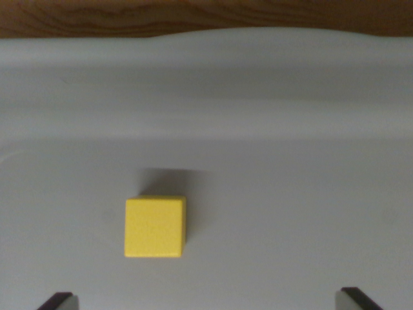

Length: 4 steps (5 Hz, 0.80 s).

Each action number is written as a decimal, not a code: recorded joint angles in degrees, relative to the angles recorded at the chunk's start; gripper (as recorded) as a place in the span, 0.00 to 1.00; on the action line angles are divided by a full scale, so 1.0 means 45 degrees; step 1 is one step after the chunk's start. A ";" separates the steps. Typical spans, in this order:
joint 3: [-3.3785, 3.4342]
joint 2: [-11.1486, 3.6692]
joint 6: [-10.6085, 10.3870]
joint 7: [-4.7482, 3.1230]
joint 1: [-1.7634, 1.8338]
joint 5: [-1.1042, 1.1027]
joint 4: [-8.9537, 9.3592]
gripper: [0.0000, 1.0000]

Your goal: Pick yellow cube

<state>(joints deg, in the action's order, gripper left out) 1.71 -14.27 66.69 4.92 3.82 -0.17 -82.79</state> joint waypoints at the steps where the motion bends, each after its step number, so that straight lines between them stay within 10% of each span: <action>1: 0.0064 -0.0478 -0.0604 0.0113 0.0080 -0.0054 0.0189 0.00; 4: 0.0127 -0.0952 -0.1204 0.0226 0.0159 -0.0107 0.0376 0.00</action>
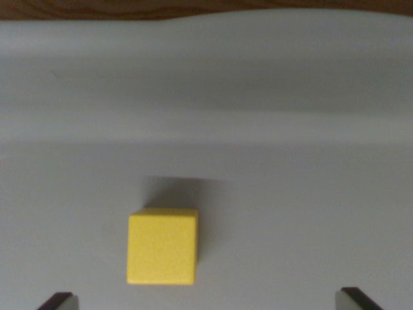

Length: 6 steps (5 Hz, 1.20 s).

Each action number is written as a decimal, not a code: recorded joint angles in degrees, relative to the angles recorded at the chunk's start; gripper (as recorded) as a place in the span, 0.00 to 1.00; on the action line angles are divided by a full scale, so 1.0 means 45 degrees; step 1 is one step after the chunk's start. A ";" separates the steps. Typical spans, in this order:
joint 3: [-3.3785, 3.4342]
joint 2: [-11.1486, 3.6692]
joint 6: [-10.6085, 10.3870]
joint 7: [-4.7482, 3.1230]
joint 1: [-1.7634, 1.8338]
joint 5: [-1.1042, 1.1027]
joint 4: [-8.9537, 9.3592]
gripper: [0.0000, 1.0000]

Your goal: Pick yellow cube

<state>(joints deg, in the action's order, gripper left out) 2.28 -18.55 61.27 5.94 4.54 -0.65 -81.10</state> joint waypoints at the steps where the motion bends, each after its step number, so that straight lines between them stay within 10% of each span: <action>1: 0.0062 -0.0464 -0.0588 0.0110 0.0078 -0.0052 0.0183 0.00; 6: 0.0178 -0.1339 -0.1695 0.0318 0.0224 -0.0150 0.0529 0.00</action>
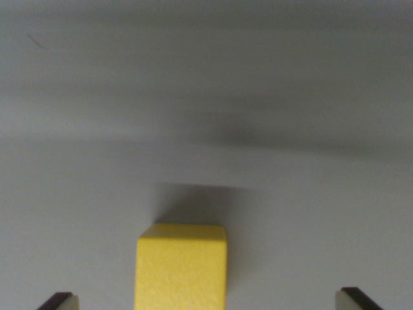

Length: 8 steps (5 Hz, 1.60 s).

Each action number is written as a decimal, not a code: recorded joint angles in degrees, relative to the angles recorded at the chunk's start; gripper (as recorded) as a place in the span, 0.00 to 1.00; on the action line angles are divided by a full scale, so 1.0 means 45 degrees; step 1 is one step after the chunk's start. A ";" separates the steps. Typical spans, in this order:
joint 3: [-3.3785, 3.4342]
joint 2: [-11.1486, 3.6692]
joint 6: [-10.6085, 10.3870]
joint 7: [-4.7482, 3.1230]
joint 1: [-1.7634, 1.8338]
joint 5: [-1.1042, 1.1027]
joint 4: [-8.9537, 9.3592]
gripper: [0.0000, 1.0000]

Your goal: Pick yellow cube

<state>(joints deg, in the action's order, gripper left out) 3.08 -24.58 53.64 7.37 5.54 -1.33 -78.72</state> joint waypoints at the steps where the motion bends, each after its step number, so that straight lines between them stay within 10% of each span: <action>1: 0.0053 -0.0397 -0.0503 0.0094 0.0066 -0.0045 0.0157 0.00; 8: 0.0179 -0.1347 -0.1704 0.0320 0.0225 -0.0151 0.0532 0.00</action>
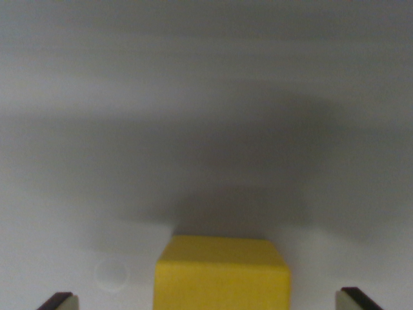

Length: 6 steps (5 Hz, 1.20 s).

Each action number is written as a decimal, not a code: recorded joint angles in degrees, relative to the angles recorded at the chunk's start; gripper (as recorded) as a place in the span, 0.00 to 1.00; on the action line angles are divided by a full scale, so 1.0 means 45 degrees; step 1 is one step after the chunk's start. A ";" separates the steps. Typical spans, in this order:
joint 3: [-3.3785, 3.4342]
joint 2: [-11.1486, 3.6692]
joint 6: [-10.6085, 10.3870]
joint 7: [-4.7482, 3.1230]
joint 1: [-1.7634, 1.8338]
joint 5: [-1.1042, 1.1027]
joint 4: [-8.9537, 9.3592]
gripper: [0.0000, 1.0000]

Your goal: Pick yellow cube

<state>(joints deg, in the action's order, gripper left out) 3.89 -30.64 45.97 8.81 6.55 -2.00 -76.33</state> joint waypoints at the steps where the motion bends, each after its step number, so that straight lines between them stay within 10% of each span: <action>1: 0.0030 -0.0223 -0.0283 0.0053 0.0037 -0.0025 0.0088 0.00; 6: 0.0064 -0.0482 -0.0610 0.0115 0.0080 -0.0054 0.0190 0.00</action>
<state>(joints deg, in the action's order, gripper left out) 4.18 -32.81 43.23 9.33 6.92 -2.25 -75.47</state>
